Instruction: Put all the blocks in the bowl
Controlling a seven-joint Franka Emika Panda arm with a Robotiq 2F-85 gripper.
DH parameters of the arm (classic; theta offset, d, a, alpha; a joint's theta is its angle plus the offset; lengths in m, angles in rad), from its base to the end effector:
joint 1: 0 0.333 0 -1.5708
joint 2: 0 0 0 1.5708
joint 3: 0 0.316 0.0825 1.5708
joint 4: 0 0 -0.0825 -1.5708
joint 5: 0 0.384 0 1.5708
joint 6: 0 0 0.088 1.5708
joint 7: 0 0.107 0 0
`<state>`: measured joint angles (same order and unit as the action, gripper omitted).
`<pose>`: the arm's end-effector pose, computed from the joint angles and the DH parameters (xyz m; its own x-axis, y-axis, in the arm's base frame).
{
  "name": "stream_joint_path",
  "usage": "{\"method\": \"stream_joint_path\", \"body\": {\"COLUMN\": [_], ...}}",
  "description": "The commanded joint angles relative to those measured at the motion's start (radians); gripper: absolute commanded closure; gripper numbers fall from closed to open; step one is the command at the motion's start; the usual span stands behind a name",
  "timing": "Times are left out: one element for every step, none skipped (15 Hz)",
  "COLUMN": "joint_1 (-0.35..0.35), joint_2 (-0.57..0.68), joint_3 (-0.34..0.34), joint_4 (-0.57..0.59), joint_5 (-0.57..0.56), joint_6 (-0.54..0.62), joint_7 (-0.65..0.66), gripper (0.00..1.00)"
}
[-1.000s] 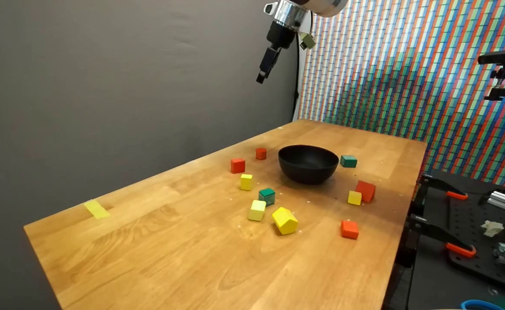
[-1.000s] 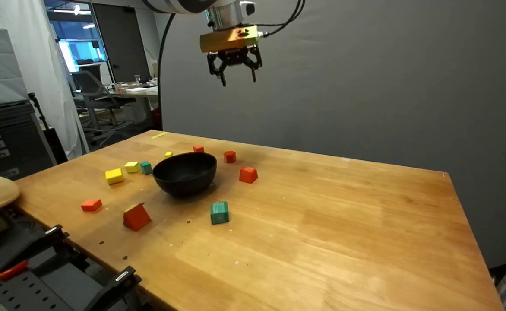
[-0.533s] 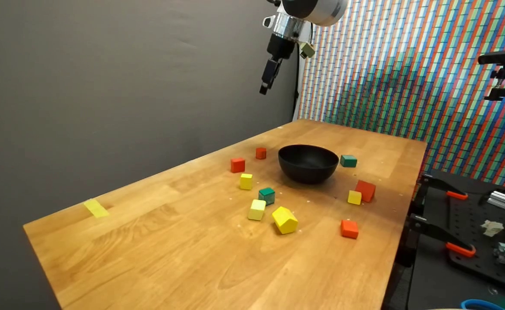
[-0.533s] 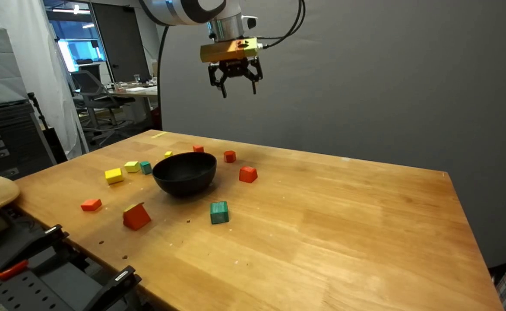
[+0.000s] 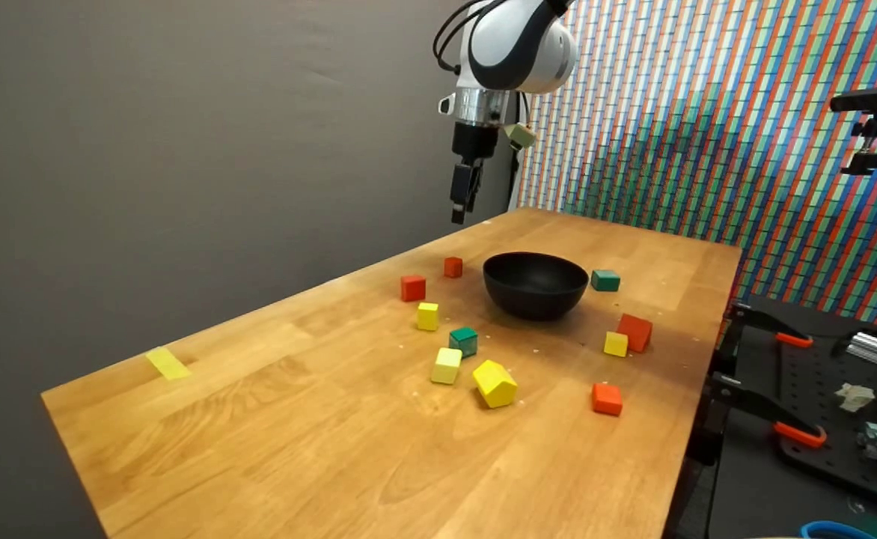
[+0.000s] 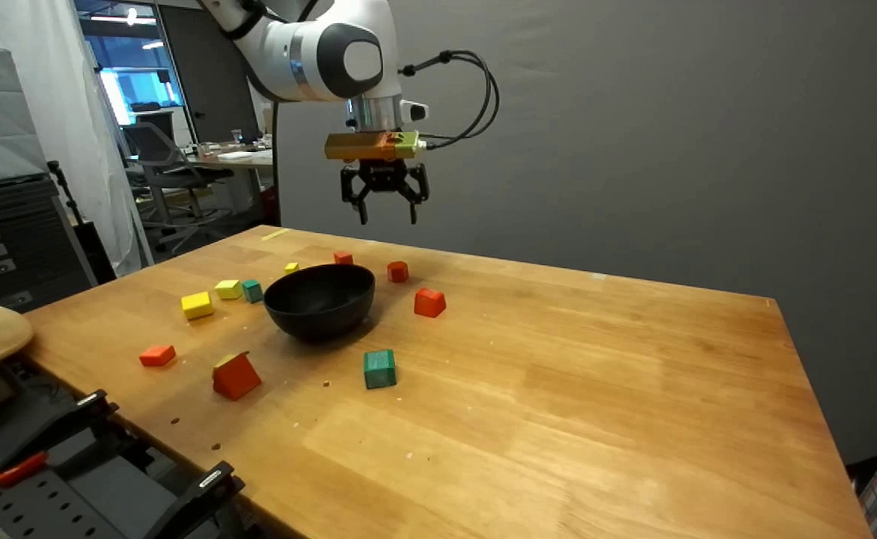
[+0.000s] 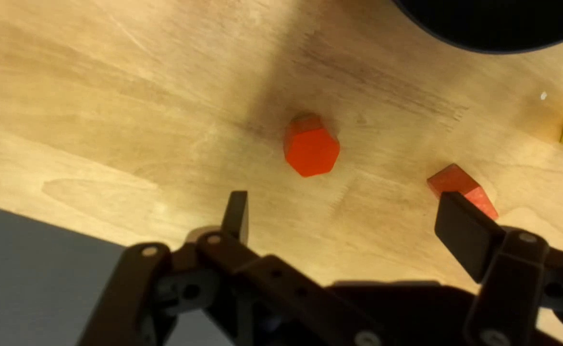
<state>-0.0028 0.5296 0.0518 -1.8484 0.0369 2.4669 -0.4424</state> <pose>0.6525 0.0296 0.2453 0.8936 0.4371 0.1018 0.4402 -0.8979 -0.0089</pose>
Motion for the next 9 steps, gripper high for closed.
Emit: {"method": "stream_joint_path", "body": {"joint_1": [-0.002,-0.005,-0.005,-0.007,-0.007,-0.006,-0.007,-0.005,-0.001], "joint_2": [0.095,0.116,0.132,0.146,0.16,0.171,0.183,0.194,0.206], "joint_3": [0.008,0.012,0.014,0.019,0.021,0.022,0.024,0.021,0.015], "joint_4": [0.102,0.117,0.129,0.139,0.149,0.159,0.168,0.179,0.19], "joint_5": [-0.037,-0.033,-0.031,-0.028,-0.028,-0.027,-0.027,-0.031,-0.038], "joint_6": [-0.07,-0.077,-0.079,-0.079,-0.076,-0.067,-0.059,-0.051,-0.043], "joint_7": [0.069,0.076,0.086,0.086,0.09,0.097,0.1,0.109,0.117], "gripper": [0.0,0.0,0.0,0.0,0.0,0.0,0.0,0.0,0.0]}}
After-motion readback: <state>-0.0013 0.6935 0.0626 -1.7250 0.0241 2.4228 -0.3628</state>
